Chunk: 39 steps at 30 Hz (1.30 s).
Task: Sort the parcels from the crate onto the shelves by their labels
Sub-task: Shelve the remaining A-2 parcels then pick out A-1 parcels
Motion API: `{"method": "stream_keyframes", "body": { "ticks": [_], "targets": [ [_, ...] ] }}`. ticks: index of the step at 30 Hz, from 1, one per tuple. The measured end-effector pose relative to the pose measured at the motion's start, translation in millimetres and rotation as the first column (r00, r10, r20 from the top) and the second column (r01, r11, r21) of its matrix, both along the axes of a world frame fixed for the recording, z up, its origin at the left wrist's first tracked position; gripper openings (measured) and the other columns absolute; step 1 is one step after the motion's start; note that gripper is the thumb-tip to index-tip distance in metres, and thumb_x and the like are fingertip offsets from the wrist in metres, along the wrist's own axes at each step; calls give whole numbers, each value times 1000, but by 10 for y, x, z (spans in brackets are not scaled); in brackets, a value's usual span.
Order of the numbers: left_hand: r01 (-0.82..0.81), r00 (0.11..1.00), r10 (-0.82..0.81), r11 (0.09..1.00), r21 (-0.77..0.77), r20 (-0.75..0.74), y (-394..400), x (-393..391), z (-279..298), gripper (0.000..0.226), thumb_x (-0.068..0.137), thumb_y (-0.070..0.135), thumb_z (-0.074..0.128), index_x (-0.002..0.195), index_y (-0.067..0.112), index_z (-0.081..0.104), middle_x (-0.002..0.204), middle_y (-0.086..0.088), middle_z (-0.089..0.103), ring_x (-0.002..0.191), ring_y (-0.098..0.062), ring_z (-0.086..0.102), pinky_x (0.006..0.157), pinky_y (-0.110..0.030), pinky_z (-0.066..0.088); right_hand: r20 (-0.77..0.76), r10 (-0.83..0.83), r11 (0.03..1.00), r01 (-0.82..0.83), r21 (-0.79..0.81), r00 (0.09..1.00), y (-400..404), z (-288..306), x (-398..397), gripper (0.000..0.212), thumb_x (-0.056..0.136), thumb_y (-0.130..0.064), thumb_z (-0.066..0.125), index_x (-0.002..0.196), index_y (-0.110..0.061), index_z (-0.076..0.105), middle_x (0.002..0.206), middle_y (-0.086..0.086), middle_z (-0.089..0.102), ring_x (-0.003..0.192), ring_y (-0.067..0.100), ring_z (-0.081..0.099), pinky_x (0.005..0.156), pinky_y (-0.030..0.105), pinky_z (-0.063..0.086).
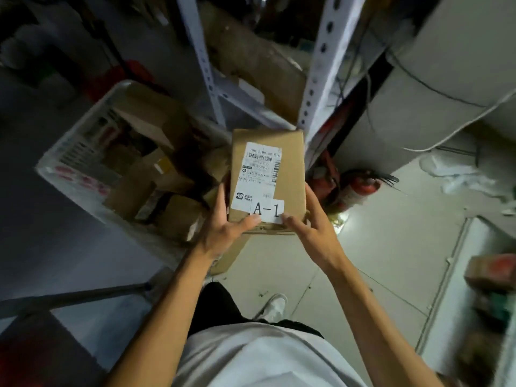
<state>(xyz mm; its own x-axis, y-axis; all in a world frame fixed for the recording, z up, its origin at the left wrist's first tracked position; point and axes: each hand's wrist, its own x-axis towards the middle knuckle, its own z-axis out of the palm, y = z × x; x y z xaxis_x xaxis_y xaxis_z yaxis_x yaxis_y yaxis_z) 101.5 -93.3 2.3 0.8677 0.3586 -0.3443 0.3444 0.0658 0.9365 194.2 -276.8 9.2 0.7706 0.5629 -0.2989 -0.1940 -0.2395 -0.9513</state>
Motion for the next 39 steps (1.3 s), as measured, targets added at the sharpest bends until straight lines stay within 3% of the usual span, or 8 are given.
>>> {"method": "stream_keyframes", "body": {
  "ticks": [3, 10, 18, 23, 27, 32, 36, 39],
  "targets": [
    [163, 986, -163, 987, -6, 14, -412, 237, 47, 96, 70, 33, 83, 147, 43, 28, 141, 5, 58, 130, -16, 56, 108, -48, 46, 1, -134, 991, 134, -14, 991, -523, 26, -48, 76, 80, -41, 67, 148, -48, 33, 125, -28, 62, 118, 4, 61, 95, 33, 55],
    [495, 866, -493, 869, -6, 81, -1103, 833, 107, 99, 77, 18, 79, 154, 35, 19, 140, 1, 58, 126, -21, 59, 100, -52, 51, -23, -503, 864, 503, -18, 864, -1307, 57, -175, 92, 69, -55, 73, 151, -37, 33, 137, -7, 59, 123, 17, 60, 96, 47, 56],
    [724, 684, -726, 688, 53, 72, -1860, 1642, 202, 113, 63, 46, 88, 152, 47, 18, 145, 10, 51, 131, -13, 53, 103, -50, 49, 74, -776, 626, 779, -36, 627, -1926, 260, 9, 94, 65, -58, 76, 147, -34, 37, 127, -12, 64, 115, 10, 64, 83, 29, 59],
    [883, 445, -884, 460, 94, 141, -2641, 2314, 572, 119, 60, 49, 90, 155, 41, 18, 143, 14, 51, 134, -9, 48, 108, -41, 46, 181, -899, 394, 917, -61, 398, -2495, 646, 138, 88, 68, -55, 78, 145, -41, 38, 129, -15, 64, 118, 10, 63, 94, 43, 57],
    [966, 133, -943, 192, 172, 306, -3592, 2663, 1153, 101, 76, 7, 82, 152, 26, 19, 128, 20, 47, 115, 11, 55, 82, -12, 52, 343, -919, 189, 981, -47, 193, -3067, 1177, 93, 72, 78, -46, 76, 141, -41, 42, 113, -27, 68, 103, -8, 64, 82, 16, 55],
    [921, -173, -887, 9, 390, 427, -4681, 2604, 1844, 96, 74, 25, 85, 152, 33, 29, 143, -8, 45, 134, -25, 48, 97, -48, 54, 519, -855, -21, 1000, -21, -7, -3780, 1819, -220, 69, 84, -34, 77, 141, -36, 39, 111, -26, 64, 94, -12, 64, 71, 7, 51],
    [903, -319, -813, -103, 418, 488, -5441, 2291, 2245, 97, 76, -5, 79, 148, 35, 29, 140, -8, 49, 126, -29, 57, 86, -37, 59, 630, -768, -135, 991, 13, -113, -4329, 2265, -659, 74, 83, -36, 79, 144, -32, 38, 120, -17, 65, 103, 1, 65, 81, 10, 53],
    [870, -387, -764, -117, 479, 516, -5993, 1931, 2540, 101, 74, -8, 79, 145, 42, 27, 130, 4, 51, 119, -5, 60, 78, -26, 59, 672, -717, -180, 981, 75, -183, -4766, 2507, -1034, 76, 79, -35, 81, 142, -37, 38, 123, -17, 66, 106, 3, 67, 90, 28, 58]
  ]
}}
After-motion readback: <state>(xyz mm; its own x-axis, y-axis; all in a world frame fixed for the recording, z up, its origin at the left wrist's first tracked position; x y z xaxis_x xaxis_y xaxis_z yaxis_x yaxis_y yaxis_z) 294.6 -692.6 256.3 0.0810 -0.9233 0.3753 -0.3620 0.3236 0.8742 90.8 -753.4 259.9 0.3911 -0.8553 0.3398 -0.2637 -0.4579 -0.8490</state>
